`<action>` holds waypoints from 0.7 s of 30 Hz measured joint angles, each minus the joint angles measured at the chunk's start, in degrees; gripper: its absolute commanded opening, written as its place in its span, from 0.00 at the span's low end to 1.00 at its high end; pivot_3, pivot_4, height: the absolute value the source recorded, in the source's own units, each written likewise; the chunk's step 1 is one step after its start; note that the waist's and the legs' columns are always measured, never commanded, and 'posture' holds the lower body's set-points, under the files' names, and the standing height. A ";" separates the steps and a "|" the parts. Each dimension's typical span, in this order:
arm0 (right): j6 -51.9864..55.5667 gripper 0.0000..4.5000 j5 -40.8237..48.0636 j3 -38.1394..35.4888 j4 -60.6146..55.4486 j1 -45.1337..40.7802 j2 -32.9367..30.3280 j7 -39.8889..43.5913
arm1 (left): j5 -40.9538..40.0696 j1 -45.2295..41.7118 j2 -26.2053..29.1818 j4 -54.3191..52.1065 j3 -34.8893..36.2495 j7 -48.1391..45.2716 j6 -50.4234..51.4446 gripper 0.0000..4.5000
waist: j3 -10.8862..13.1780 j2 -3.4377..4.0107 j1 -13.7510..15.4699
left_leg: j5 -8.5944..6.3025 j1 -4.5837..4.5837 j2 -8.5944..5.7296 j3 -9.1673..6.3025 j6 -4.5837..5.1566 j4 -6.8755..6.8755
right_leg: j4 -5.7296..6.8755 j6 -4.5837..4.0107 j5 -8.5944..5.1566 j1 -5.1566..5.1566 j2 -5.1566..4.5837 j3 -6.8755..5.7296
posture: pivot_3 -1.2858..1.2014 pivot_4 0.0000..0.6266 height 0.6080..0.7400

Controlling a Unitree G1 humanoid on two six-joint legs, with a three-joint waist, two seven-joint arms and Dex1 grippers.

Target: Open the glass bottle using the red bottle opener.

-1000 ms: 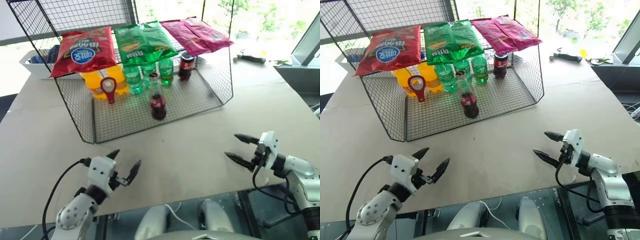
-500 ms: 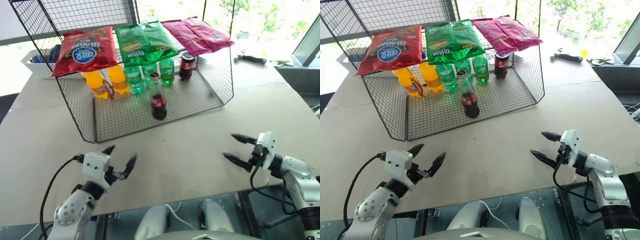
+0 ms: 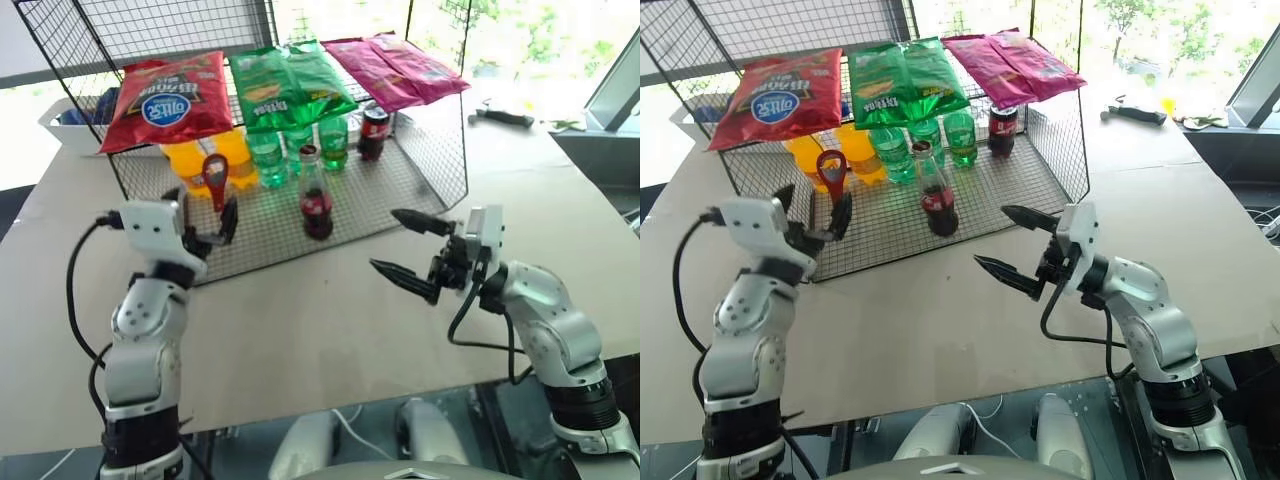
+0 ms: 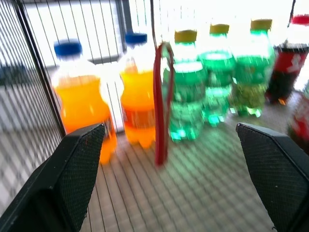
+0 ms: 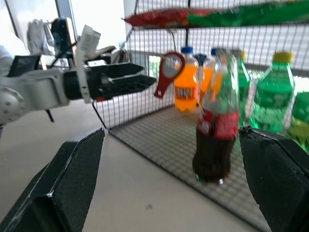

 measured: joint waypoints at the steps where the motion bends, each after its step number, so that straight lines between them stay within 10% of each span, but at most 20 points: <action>1: 0.49 0.99 0.19 0.01 -0.21 -0.43 0.24 -0.62 | 0.34 -0.93 0.07 1.10 0.01 0.26 -0.07 1.00 | 0.00 0.00 -0.02 | 0.00 -0.01 -0.02 0.00 0.00 -0.02 | -0.02 0.00 0.00 -0.01 -0.01 0.01 | 0.52 0.24 1.00; 15: 3.47 0.99 0.76 2.52 -3.95 -2.78 2.79 -5.47 | 3.21 -12.81 0.20 18.42 -2.95 -1.57 -4.09 1.00 | 0.00 -0.01 -0.14 | 0.01 -0.05 -0.06 -0.03 -0.01 -0.01 | 0.07 0.00 0.00 -0.11 0.01 -0.02 | 0.52 0.24 1.00; 21: 3.40 1.00 0.48 2.64 -4.09 -2.74 2.87 -6.37 | 3.38 -13.12 0.19 19.24 -3.12 -2.66 -5.24 0.53 | 0.00 -0.01 -0.14 | 0.01 -0.05 -0.06 -0.02 -0.01 0.00 | 0.08 0.00 0.00 -0.11 0.00 -0.01 | 0.52 0.24 1.00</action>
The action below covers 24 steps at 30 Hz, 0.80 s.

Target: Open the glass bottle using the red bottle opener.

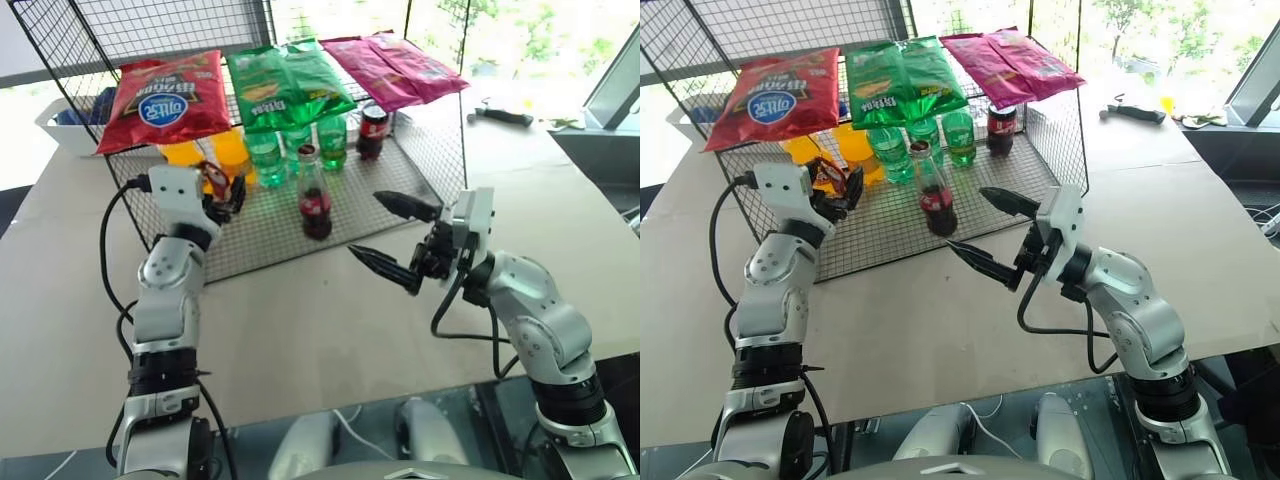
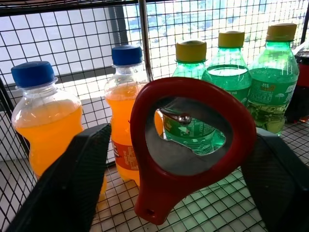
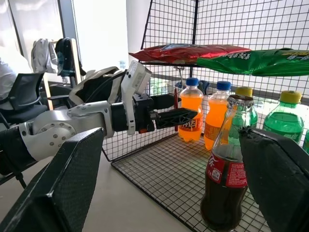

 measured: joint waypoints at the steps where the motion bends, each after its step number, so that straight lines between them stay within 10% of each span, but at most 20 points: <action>1: -0.02 1.00 -0.04 0.03 0.00 0.00 0.05 -0.05 | 0.01 0.01 0.00 0.00 -0.16 -0.14 -0.06 0.45 | 0.00 0.00 0.00 | 0.00 0.00 0.00 0.00 0.00 0.00 | 0.00 0.00 0.00 0.00 0.00 0.00 | 0.52 0.24 1.00; 6: -0.09 1.00 -0.29 0.16 0.00 0.17 0.26 -0.20 | 0.03 0.01 0.00 0.74 0.10 0.05 -0.19 0.02 | 0.00 0.00 0.12 | 0.00 0.00 0.00 -0.02 0.00 0.00 | 0.01 0.00 0.00 0.00 0.00 -0.02 | 0.52 0.24 1.00; 24: -1.19 1.00 -0.99 0.85 0.01 0.18 0.54 -0.48 | 16.72 1.94 0.82 0.80 -3.80 9.67 -8.03 0.02 | 0.00 -0.02 0.42 | 0.01 -0.06 -0.07 -0.15 -0.01 0.04 | 0.02 0.00 0.00 0.02 -0.05 -0.12 | 0.52 0.24 1.00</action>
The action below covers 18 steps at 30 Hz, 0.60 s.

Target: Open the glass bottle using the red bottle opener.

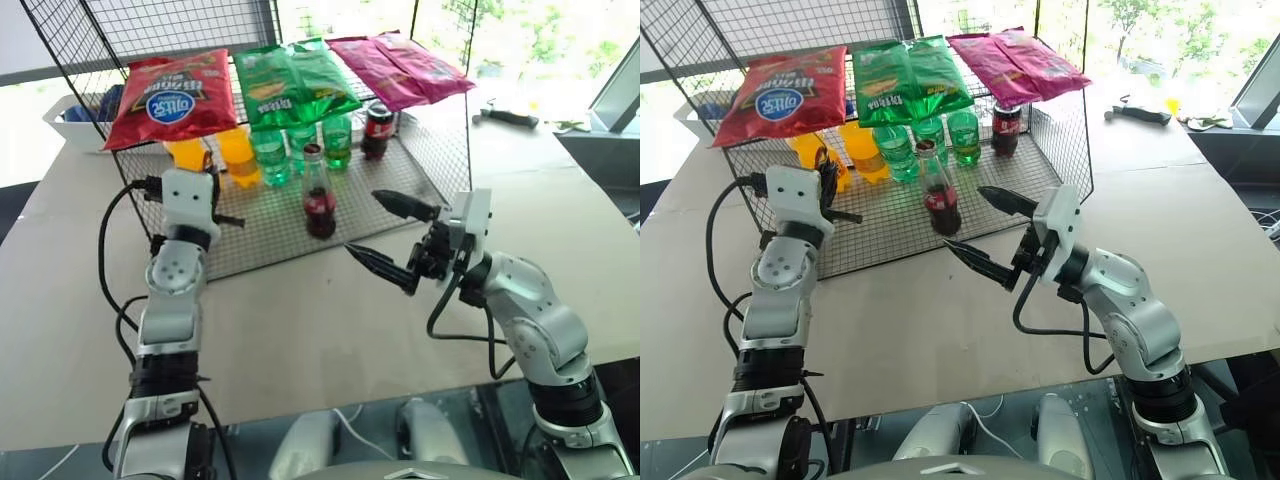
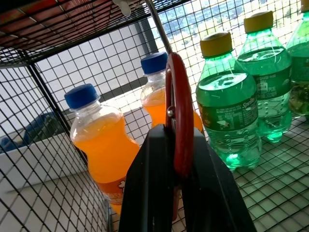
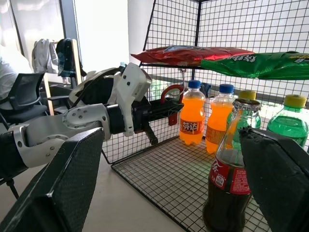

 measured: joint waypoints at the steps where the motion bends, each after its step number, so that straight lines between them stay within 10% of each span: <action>1: -0.01 1.00 0.00 0.00 0.00 0.00 0.00 0.00 | 2.02 0.34 0.00 -0.11 -0.43 1.60 -0.60 0.02 | 0.00 0.00 -0.01 | 0.00 0.00 0.00 0.01 0.00 0.00 | 0.00 0.00 0.00 0.00 0.00 0.00 | 0.52 0.24 1.00; 18: -0.01 1.00 0.24 -0.38 0.01 -0.09 -0.48 -0.06 | 23.85 6.02 1.33 -7.94 -3.84 16.52 -5.59 0.02 | 0.00 0.00 -0.27 | 0.00 0.00 0.04 0.05 0.00 -0.02 | 0.01 0.00 0.00 -0.03 -0.01 0.04 | 0.52 0.24 1.00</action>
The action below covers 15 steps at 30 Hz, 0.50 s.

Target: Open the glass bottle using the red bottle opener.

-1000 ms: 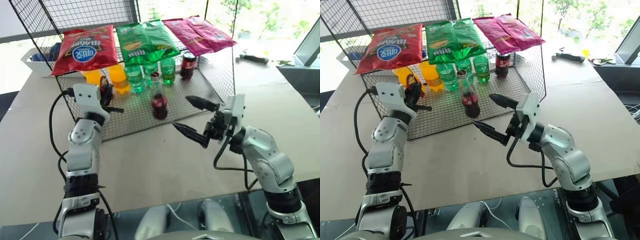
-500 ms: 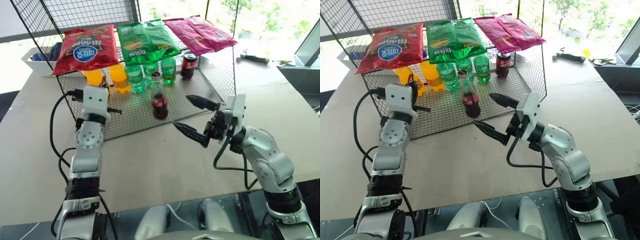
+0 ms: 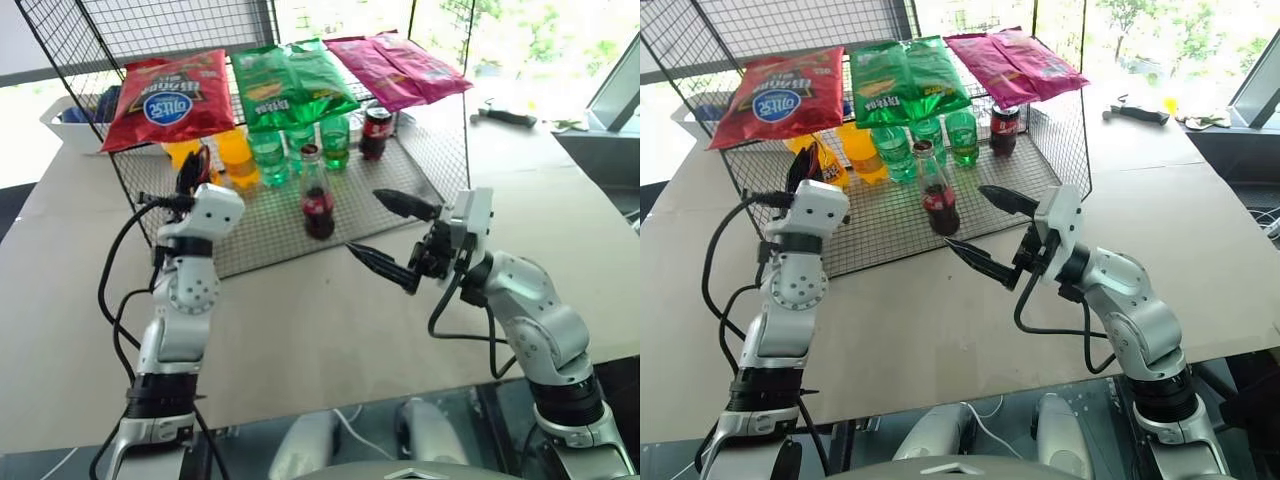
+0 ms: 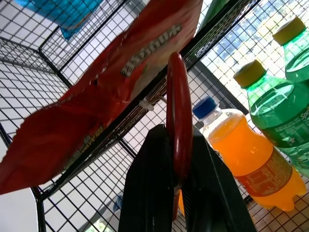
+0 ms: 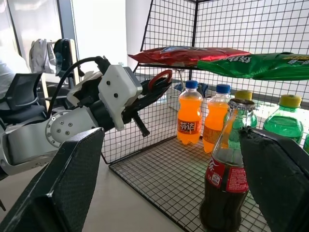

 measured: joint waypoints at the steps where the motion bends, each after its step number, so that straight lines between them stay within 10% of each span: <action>1: 0.00 1.00 0.00 -0.05 0.00 0.00 -0.17 0.00 | 0.25 0.33 0.00 -0.45 0.00 0.17 -0.10 0.02 | 0.00 0.00 0.00 | 0.00 0.00 0.00 0.00 0.00 0.00 | 0.00 0.00 0.00 0.00 0.00 0.00 | 0.52 0.24 1.00; 8: 0.00 1.00 0.00 -0.16 0.00 0.01 -0.45 -0.01 | -1.46 2.02 -1.75 -3.16 -0.34 -0.25 -0.38 0.02 | 0.00 0.00 0.02 | 0.00 0.00 0.01 0.02 0.00 0.00 | 0.00 0.00 0.00 0.00 -0.02 0.01 | 0.52 0.24 1.00; 15: 2.85 1.00 0.00 -0.74 0.00 1.07 -3.10 -0.84 | -24.87 6.18 -8.10 -10.93 -2.68 -15.67 3.10 0.02 | 0.00 0.00 -0.05 | -0.01 -0.01 0.04 0.04 0.01 0.00 | -0.01 0.00 0.00 0.00 -0.04 0.03 | 0.52 0.24 1.00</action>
